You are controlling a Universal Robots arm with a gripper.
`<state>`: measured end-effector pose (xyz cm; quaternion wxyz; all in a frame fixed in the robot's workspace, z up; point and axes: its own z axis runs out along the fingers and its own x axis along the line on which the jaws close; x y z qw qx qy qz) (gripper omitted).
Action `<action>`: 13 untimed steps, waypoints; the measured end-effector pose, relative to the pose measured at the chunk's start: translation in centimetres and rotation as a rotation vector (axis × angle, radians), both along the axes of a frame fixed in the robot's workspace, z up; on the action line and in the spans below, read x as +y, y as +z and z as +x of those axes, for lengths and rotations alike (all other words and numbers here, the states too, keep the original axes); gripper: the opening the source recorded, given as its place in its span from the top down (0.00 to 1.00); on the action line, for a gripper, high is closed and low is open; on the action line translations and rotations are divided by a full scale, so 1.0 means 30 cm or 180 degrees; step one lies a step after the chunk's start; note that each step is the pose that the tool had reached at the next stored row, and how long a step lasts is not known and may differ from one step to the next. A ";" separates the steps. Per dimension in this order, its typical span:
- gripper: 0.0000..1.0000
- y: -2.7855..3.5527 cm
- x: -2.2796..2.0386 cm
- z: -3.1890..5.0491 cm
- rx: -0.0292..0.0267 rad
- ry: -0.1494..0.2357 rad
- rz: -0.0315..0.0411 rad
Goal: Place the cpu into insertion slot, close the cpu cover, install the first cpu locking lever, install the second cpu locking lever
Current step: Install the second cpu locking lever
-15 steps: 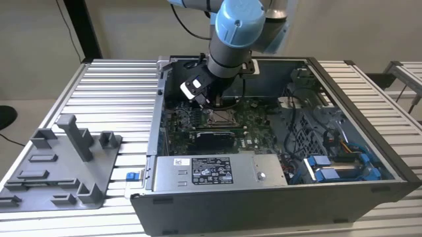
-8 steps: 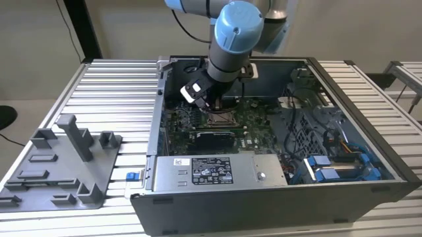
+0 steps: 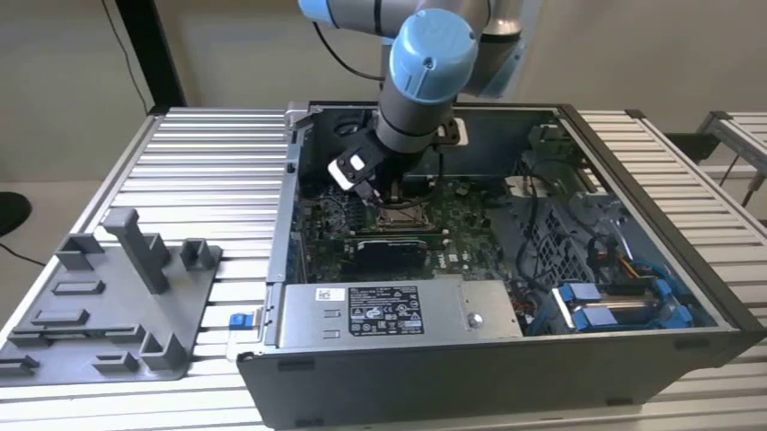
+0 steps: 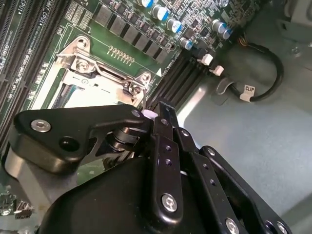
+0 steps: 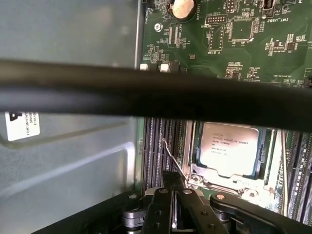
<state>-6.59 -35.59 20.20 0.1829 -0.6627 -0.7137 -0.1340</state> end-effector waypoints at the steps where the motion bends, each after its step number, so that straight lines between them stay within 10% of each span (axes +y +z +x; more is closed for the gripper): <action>1: 1.00 -0.001 0.000 0.000 0.0000 0.0000 0.0000; 6: 1.00 -0.011 0.000 0.007 0.0008 0.0000 0.0000; 13: 1.00 -0.020 0.000 0.050 0.0087 0.0000 0.0000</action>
